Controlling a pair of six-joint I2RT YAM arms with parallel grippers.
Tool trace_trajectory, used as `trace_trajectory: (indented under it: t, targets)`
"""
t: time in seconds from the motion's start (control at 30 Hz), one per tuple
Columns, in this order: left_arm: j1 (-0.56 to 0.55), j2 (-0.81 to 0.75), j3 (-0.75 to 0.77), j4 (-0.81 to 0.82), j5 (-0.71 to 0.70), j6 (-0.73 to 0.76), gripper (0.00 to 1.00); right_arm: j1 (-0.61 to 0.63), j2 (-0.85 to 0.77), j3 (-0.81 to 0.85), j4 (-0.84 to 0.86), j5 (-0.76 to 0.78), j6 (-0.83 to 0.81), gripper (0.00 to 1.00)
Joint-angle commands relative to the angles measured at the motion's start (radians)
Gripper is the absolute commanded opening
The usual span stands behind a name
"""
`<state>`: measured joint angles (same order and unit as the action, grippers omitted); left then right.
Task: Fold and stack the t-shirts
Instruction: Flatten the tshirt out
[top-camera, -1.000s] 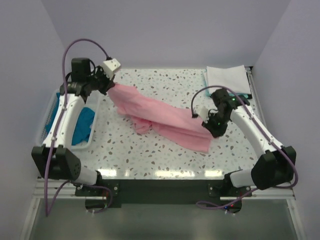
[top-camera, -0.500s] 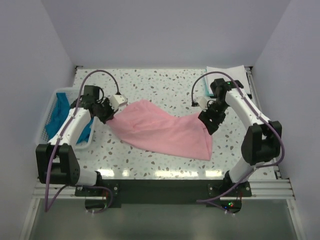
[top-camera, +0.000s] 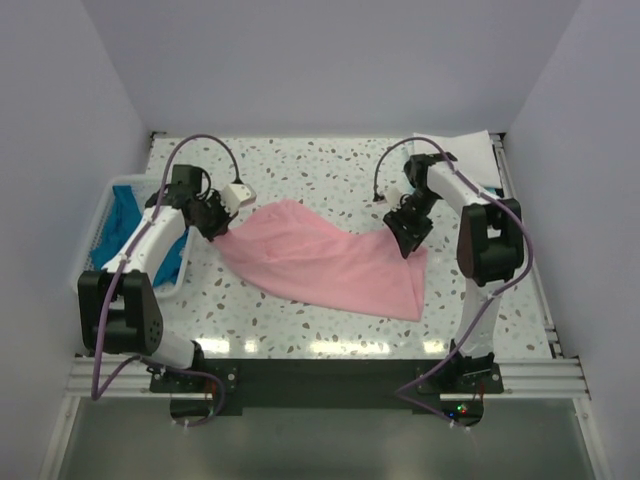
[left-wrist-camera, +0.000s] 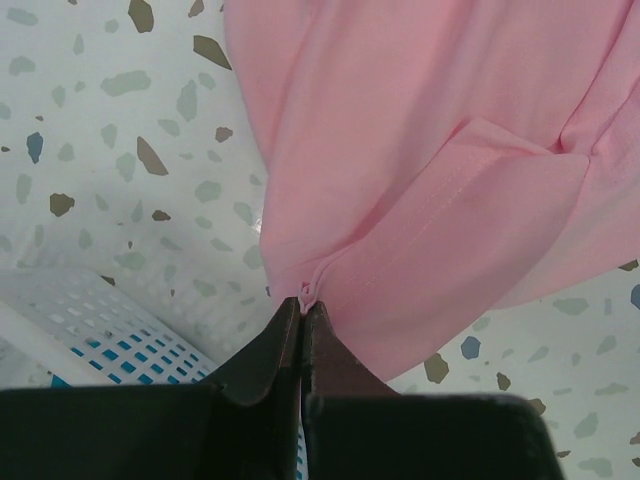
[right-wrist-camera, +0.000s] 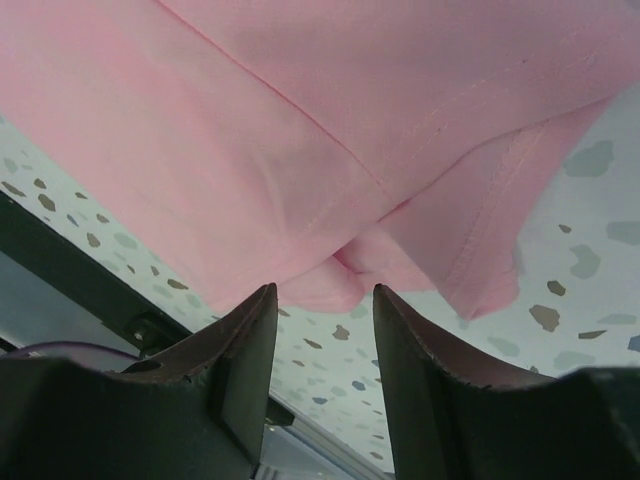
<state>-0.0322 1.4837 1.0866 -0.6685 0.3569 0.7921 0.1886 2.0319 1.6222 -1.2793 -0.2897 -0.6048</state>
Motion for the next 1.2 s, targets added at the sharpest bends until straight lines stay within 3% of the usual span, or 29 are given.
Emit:
trace_trajectory:
  t: [0.0,0.47,0.67,0.87,1.17]
  targets:
    - [0.006,0.01,0.039,0.033,0.002,-0.021,0.0,0.005,0.011,0.038,0.057,-0.032,0.053,0.47]
    - [0.006,0.049,0.087,0.029,-0.006,-0.045,0.0,0.017,0.14,0.071,0.143,0.015,0.079,0.44]
    - [0.006,0.062,0.107,0.027,-0.007,-0.062,0.0,0.018,0.107,0.087,0.084,-0.038,0.06,0.27]
    - [0.008,0.063,0.113,0.036,0.002,-0.083,0.0,0.012,0.001,0.091,0.019,-0.071,0.037,0.01]
    - [0.008,0.055,0.127,0.033,0.019,-0.106,0.0,-0.023,-0.021,0.081,0.012,-0.092,0.042,0.0]
